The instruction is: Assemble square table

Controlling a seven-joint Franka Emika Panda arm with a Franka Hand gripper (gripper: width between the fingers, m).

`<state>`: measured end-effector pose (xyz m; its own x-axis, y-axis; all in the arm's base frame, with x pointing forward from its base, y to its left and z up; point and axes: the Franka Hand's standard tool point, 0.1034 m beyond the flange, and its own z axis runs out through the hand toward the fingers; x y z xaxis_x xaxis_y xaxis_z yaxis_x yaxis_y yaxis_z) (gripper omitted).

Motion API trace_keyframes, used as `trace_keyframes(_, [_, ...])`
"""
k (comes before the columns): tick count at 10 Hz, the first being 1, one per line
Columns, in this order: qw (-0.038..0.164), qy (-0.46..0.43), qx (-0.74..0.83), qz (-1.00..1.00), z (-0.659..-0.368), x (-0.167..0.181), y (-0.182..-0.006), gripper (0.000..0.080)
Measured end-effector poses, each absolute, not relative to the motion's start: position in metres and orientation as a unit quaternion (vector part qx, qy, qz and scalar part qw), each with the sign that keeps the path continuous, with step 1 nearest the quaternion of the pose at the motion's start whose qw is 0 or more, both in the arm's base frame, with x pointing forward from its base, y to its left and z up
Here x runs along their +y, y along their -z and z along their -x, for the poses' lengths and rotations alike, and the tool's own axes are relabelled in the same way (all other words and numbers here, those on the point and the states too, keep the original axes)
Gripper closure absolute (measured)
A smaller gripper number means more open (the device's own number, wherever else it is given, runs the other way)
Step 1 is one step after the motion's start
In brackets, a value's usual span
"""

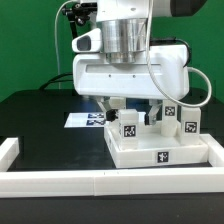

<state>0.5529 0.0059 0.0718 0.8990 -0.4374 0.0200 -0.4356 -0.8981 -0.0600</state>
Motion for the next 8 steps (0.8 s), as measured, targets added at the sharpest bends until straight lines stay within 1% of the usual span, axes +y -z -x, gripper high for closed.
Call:
trace_keyframes(4, [0.009,0.021,0.110,0.994,-0.5542,0.0094,-0.0720,0.0151])
trace_keyframes(8, [0.002,0.021,0.009,1.000,-0.5543,0.0017,-0.0721,0.0151])
